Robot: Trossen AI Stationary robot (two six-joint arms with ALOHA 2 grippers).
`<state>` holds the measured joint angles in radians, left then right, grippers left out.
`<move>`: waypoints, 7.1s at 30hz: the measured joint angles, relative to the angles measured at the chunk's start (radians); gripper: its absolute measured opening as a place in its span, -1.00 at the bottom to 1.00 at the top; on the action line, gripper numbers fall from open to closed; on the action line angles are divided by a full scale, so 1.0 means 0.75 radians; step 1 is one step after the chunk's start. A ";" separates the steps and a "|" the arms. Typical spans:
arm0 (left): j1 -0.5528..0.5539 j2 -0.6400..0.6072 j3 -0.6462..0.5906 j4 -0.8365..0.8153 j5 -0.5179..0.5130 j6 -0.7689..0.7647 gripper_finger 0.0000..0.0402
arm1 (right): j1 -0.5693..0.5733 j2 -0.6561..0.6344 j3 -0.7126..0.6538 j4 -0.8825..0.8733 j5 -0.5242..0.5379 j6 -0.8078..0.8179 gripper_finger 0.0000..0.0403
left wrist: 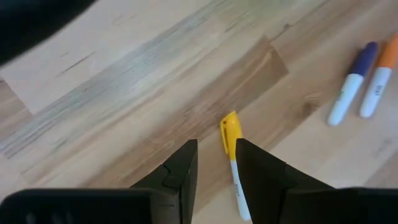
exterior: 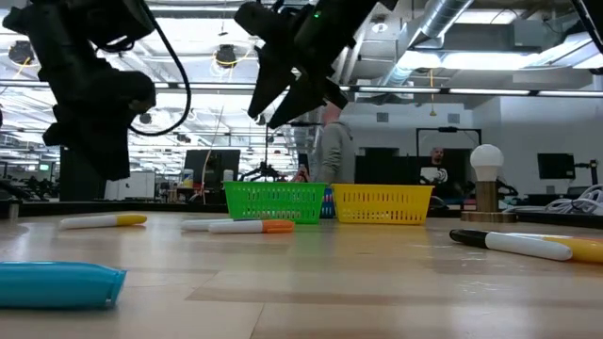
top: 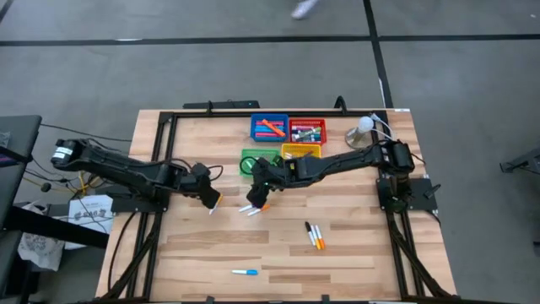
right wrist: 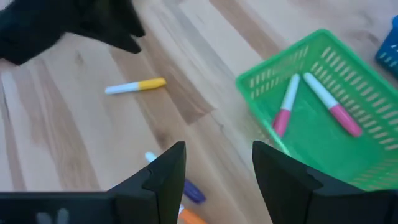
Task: Pick & Place Markers
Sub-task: Put the yellow mini marker into the green bin
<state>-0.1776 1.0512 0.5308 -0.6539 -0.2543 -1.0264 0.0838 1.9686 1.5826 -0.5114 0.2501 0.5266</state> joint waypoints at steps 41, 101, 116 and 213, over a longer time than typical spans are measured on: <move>-0.009 0.413 -0.030 0.374 0.087 -0.034 -0.46 | 0.034 0.001 -0.001 -0.007 0.017 0.067 -0.14; -0.007 -0.290 -0.033 1.120 -0.085 0.325 -0.78 | 0.051 0.001 -0.001 0.366 -0.220 -0.121 -0.31; -0.008 -0.166 -0.032 1.344 -0.060 0.409 -0.78 | 0.011 0.001 -0.001 0.454 -0.566 -0.119 -0.46; 0.349 -0.135 -0.032 1.382 0.110 0.710 0.18 | -0.313 0.003 0.001 0.396 -0.852 -0.376 -0.79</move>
<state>0.0839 0.9501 0.5072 0.3828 -0.1717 -0.4942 -0.1511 1.9705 1.5833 -0.2143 -0.3888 0.2446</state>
